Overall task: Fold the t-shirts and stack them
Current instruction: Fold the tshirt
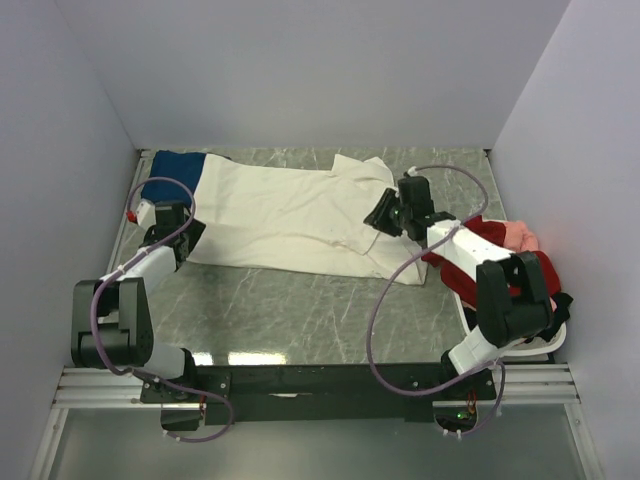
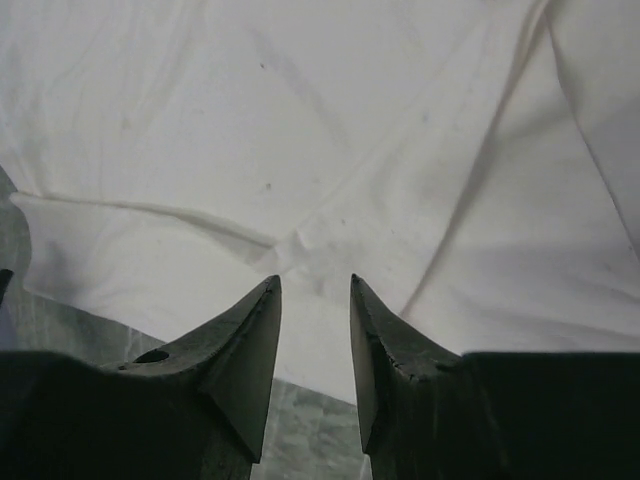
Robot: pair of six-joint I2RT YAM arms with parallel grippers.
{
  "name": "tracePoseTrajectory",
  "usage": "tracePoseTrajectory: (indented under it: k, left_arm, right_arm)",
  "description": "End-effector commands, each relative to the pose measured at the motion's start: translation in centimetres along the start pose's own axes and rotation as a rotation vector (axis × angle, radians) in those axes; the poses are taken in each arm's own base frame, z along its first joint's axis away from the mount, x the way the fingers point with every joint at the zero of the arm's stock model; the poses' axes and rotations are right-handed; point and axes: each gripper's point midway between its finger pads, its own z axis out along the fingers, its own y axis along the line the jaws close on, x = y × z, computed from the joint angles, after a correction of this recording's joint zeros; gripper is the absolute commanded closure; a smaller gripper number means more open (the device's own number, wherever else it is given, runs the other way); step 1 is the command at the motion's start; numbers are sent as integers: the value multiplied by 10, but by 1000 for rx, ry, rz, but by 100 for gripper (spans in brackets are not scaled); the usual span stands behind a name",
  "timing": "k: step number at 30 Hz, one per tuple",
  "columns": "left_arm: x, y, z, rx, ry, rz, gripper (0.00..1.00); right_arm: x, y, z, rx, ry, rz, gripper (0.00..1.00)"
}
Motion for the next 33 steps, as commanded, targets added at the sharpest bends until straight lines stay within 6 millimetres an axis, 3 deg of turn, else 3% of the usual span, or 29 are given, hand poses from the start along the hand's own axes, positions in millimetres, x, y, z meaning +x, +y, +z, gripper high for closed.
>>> tracePoseTrajectory:
  k: [1,5,9,22,28,33]
  left_arm:
    - [-8,-11,-10,47,-17,9,45]
    - [-8,-13,-11,54,-14,4,45]
    - [-8,-11,-12,55,-12,5,45]
    - [-7,-12,-11,59,-9,1,45]
    - [-6,-11,-10,58,-9,-1,45]
    - [-5,-11,-10,61,-7,-2,46]
  right_arm:
    - [19,-13,-6,49,-13,-67,59]
    - [49,-21,4,112,36,-139,59]
    - [64,-28,14,125,77,-139,58]
    - [77,-35,28,165,112,-136,53]
    - [73,-25,33,152,107,-136,61]
    - [62,-16,32,145,93,-137,80]
